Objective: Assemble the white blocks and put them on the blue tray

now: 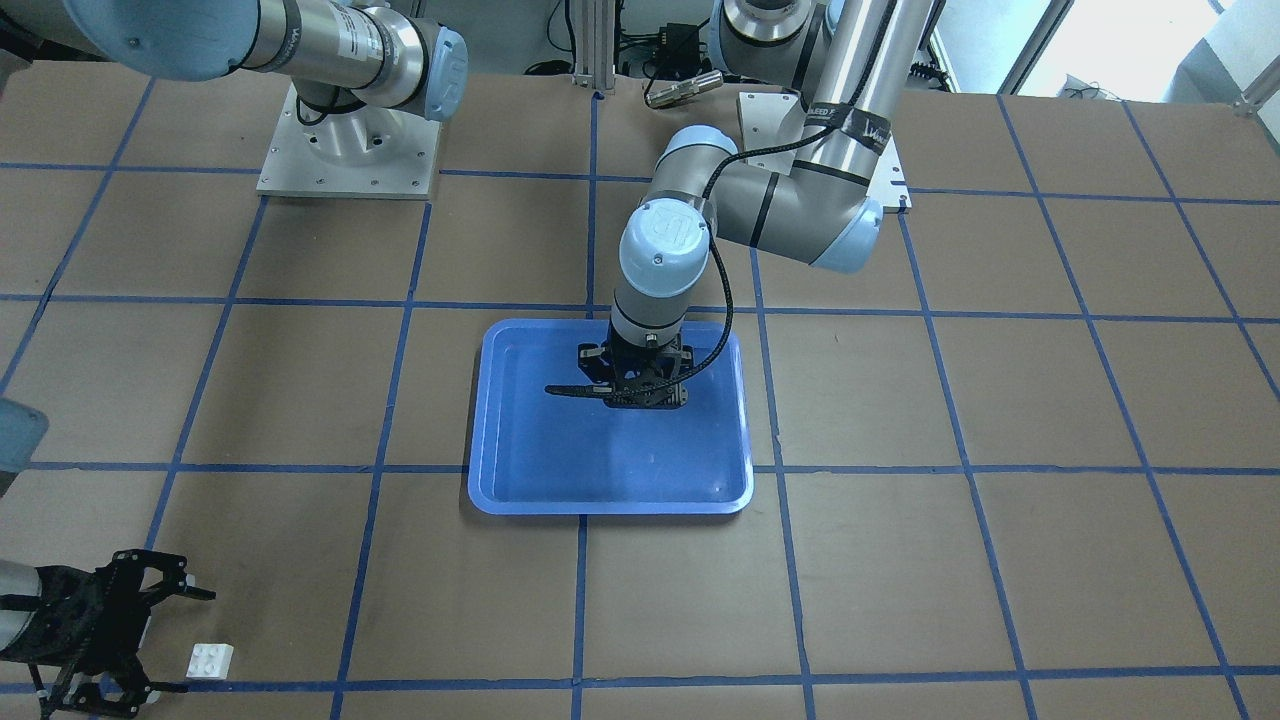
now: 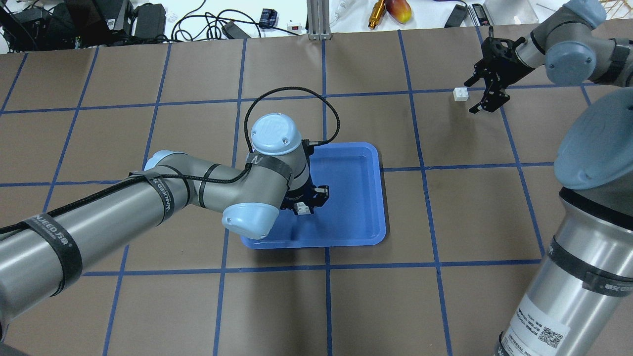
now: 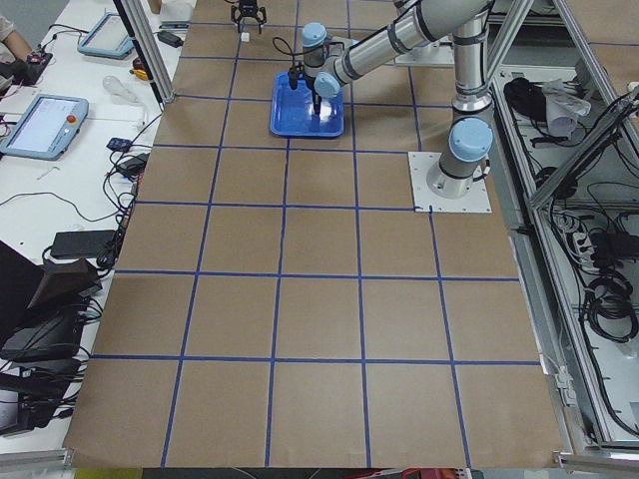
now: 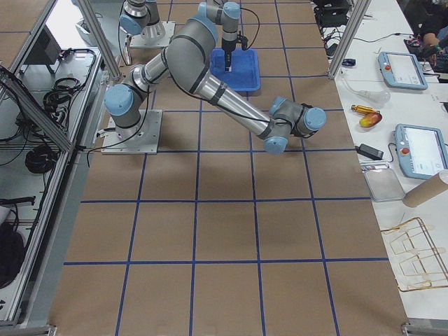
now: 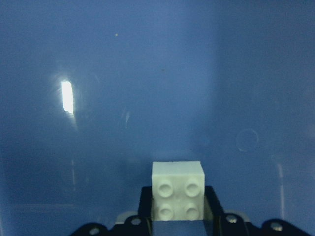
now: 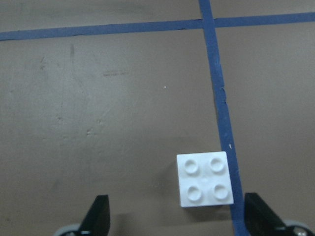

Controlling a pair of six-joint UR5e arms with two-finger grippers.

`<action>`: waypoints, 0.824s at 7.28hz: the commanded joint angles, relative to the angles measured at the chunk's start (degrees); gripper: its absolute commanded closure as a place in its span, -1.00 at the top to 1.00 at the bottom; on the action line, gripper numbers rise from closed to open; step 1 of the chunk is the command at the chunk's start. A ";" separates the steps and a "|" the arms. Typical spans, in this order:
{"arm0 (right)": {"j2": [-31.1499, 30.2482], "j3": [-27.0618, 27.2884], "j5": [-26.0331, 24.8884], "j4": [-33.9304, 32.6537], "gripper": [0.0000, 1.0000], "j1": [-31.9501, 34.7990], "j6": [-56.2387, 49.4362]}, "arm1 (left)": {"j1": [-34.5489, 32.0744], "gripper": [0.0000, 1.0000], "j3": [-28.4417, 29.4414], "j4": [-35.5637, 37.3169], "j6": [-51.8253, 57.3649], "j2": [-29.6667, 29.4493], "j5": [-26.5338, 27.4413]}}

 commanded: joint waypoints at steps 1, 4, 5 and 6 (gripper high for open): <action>0.12 -0.03 0.29 -0.08 0.76 0.09 -0.07 | 0.10 -1.00 0.84 -0.15 0.18 -0.48 0.18; 0.12 -0.20 0.30 -0.08 0.48 0.09 0.02 | 0.19 0.39 0.93 -0.07 0.09 -0.92 0.36; 0.03 -0.29 0.03 -0.26 -0.05 0.18 0.10 | 0.36 0.58 0.93 -0.07 0.18 -0.83 0.36; 0.12 -0.98 -0.14 -0.17 -0.42 0.18 0.10 | 0.63 0.71 1.28 -0.07 0.18 -0.31 0.36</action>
